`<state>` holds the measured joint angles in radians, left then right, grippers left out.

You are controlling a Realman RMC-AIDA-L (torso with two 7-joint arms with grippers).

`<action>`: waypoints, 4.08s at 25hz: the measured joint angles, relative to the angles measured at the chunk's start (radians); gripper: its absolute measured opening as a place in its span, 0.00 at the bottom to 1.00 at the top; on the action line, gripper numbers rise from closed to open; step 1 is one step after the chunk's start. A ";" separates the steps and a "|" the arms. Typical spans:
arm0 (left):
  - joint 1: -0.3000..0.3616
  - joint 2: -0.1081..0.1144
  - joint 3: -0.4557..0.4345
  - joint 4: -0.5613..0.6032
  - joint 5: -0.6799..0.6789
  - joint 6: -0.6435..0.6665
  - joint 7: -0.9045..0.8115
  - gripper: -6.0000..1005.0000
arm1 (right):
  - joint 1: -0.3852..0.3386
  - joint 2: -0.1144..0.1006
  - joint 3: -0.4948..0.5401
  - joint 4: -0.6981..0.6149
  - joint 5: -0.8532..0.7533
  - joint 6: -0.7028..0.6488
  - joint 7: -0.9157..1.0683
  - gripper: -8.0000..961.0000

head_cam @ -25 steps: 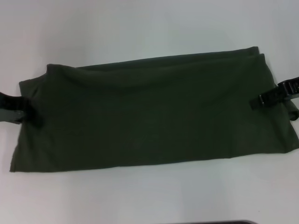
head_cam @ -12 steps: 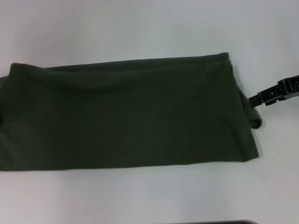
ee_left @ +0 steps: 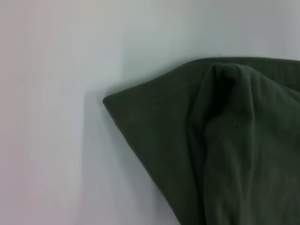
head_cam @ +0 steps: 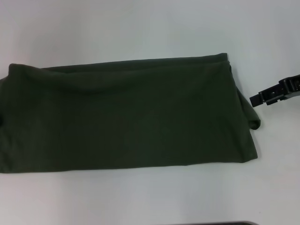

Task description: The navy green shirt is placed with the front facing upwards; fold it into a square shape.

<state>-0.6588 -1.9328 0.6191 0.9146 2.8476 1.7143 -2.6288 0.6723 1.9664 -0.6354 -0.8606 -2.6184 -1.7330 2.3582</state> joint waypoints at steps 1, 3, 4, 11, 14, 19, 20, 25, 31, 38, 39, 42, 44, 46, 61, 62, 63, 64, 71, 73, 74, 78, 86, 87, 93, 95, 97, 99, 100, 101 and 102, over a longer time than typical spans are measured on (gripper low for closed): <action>0.000 0.000 0.000 0.000 0.000 0.000 0.000 0.07 | -0.001 0.000 0.000 0.000 0.000 0.000 0.000 0.71; 0.001 0.000 -0.001 0.000 0.000 0.000 0.000 0.07 | -0.002 0.000 0.000 0.000 0.000 0.000 -0.001 0.71; 0.001 0.000 -0.002 0.001 -0.006 0.007 0.004 0.07 | -0.002 0.000 -0.001 0.000 0.000 0.000 -0.001 0.71; -0.018 0.008 -0.133 -0.002 -0.271 0.265 0.127 0.07 | -0.001 0.000 -0.002 0.000 0.000 -0.001 -0.004 0.71; -0.030 -0.006 -0.117 -0.037 -0.410 0.324 0.129 0.07 | 0.001 0.001 -0.007 0.000 0.000 0.001 -0.007 0.71; -0.090 -0.065 -0.055 -0.179 -0.559 0.304 0.136 0.07 | 0.001 0.005 -0.008 0.002 0.000 0.002 -0.008 0.71; -0.120 -0.105 -0.044 -0.203 -0.569 0.282 0.145 0.07 | 0.002 0.009 -0.009 0.003 -0.001 0.003 -0.010 0.71; -0.162 -0.184 0.009 -0.235 -0.571 0.163 0.161 0.07 | 0.002 0.013 -0.012 0.010 -0.001 0.004 -0.018 0.71; -0.185 -0.223 0.033 -0.343 -0.604 -0.042 0.202 0.07 | -0.001 0.013 -0.012 0.018 0.000 0.007 -0.027 0.71; -0.218 -0.229 0.045 -0.445 -0.674 -0.106 0.249 0.07 | 0.004 0.014 -0.012 0.020 -0.001 0.007 -0.028 0.71; -0.222 -0.231 0.049 -0.455 -0.679 -0.113 0.255 0.07 | 0.005 0.014 -0.012 0.020 -0.001 0.008 -0.028 0.71; -0.241 -0.235 0.063 -0.504 -0.692 -0.153 0.277 0.07 | 0.008 0.014 -0.012 0.025 0.000 0.010 -0.028 0.71; -0.253 -0.234 0.066 -0.554 -0.701 -0.221 0.291 0.07 | 0.010 0.014 -0.012 0.028 0.000 0.012 -0.029 0.71; -0.254 -0.234 0.067 -0.571 -0.705 -0.248 0.294 0.07 | 0.010 0.014 -0.012 0.028 0.000 0.013 -0.029 0.71; -0.234 -0.227 0.072 -0.565 -0.753 -0.191 0.287 0.44 | 0.013 0.006 -0.009 0.029 -0.002 0.025 -0.021 0.71; -0.223 -0.225 0.069 -0.541 -0.768 -0.168 0.283 0.46 | 0.012 0.002 -0.007 0.028 -0.002 0.024 -0.020 0.71; -0.210 -0.222 0.066 -0.510 -0.784 -0.139 0.278 0.48 | 0.010 -0.003 -0.004 0.026 -0.002 0.019 -0.018 0.71; -0.193 -0.216 0.063 -0.469 -0.801 -0.105 0.271 0.50 | 0.010 -0.003 -0.004 0.026 -0.002 0.019 -0.018 0.71; -0.071 -0.094 0.061 -0.314 -0.886 0.155 0.254 0.73 | 0.014 -0.062 0.060 0.016 0.066 -0.044 -0.014 0.71; -0.039 -0.072 0.061 -0.313 -0.891 0.212 0.257 0.80 | 0.013 -0.072 0.062 0.016 0.096 -0.052 -0.014 0.71; -0.024 -0.069 0.061 -0.312 -0.892 0.233 0.258 0.82 | 0.013 -0.074 0.063 0.016 0.101 -0.052 -0.013 0.71; 0.008 -0.078 0.072 -0.308 -0.893 0.291 0.275 0.91 | 0.021 -0.076 0.061 0.019 0.104 -0.050 -0.009 0.71; 0.035 -0.045 0.072 -0.291 -0.873 0.233 0.261 0.91 | 0.072 -0.065 0.055 0.039 0.140 -0.055 0.029 0.71; 0.039 -0.041 0.075 -0.282 -0.862 0.233 0.254 0.91 | 0.082 -0.063 0.054 0.043 0.142 -0.061 0.031 0.71; 0.062 -0.034 0.075 -0.164 -0.662 0.227 0.192 0.90 | 0.155 -0.049 0.005 0.053 0.143 -0.072 0.065 0.71; 0.068 -0.038 0.072 -0.127 -0.595 0.217 0.177 0.90 | 0.182 -0.039 -0.030 0.054 0.142 -0.067 0.079 0.71; 0.074 -0.043 0.074 -0.097 -0.536 0.208 0.165 0.90 | 0.201 -0.032 -0.069 0.054 0.139 -0.053 0.094 0.71; 0.078 -0.049 0.080 -0.072 -0.482 0.201 0.157 0.90 | 0.218 -0.025 -0.111 0.051 0.139 -0.032 0.105 0.71; 0.078 -0.052 0.083 -0.063 -0.458 0.200 0.154 0.90 | 0.226 -0.022 -0.126 0.050 0.139 -0.027 0.108 0.71; 0.078 -0.053 0.083 -0.058 -0.442 0.201 0.154 0.90 | 0.235 -0.019 -0.137 0.050 0.139 -0.022 0.108 0.71; 0.076 -0.054 0.083 -0.056 -0.431 0.203 0.153 0.89 | 0.244 -0.015 -0.147 0.050 0.139 -0.021 0.108 0.71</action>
<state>-0.5824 -1.9866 0.7025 0.8591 2.4169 1.9169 -2.4756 0.9159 1.9512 -0.7828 -0.8105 -2.4797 -1.7545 2.4666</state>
